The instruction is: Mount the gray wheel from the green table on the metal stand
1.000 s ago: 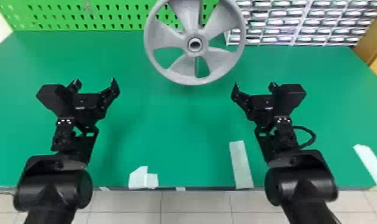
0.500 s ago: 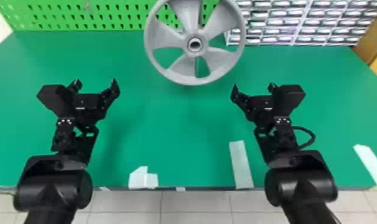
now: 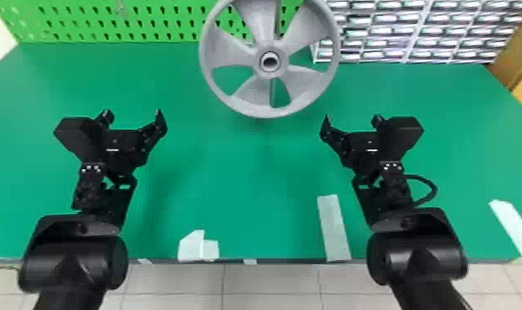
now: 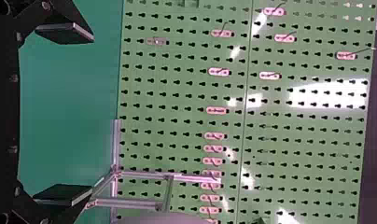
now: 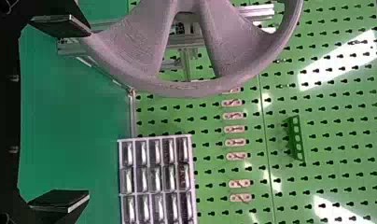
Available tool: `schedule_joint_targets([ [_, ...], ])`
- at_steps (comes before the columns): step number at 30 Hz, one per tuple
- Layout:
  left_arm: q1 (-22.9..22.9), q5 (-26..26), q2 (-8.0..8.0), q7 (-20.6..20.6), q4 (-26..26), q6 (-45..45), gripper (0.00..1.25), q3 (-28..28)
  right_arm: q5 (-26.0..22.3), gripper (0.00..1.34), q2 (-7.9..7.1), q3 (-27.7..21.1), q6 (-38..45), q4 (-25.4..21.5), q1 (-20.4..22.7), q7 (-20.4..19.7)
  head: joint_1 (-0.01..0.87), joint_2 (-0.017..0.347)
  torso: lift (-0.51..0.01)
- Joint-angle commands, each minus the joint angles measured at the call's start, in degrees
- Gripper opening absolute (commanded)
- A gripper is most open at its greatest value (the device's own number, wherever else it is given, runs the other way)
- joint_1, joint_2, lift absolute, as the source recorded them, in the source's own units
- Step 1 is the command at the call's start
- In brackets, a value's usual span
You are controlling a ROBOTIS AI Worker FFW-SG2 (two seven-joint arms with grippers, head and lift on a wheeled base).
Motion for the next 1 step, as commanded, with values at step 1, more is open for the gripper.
schedule_joint_targets([
  [1, 0.04, -1.38, 0.0, 0.0, 0.0, 0.0, 1.1, -0.05, 0.18, 1.25, 0.0, 0.0, 0.0, 0.02, -0.09, 0.0, 0.867, 0.052, -0.1],
])
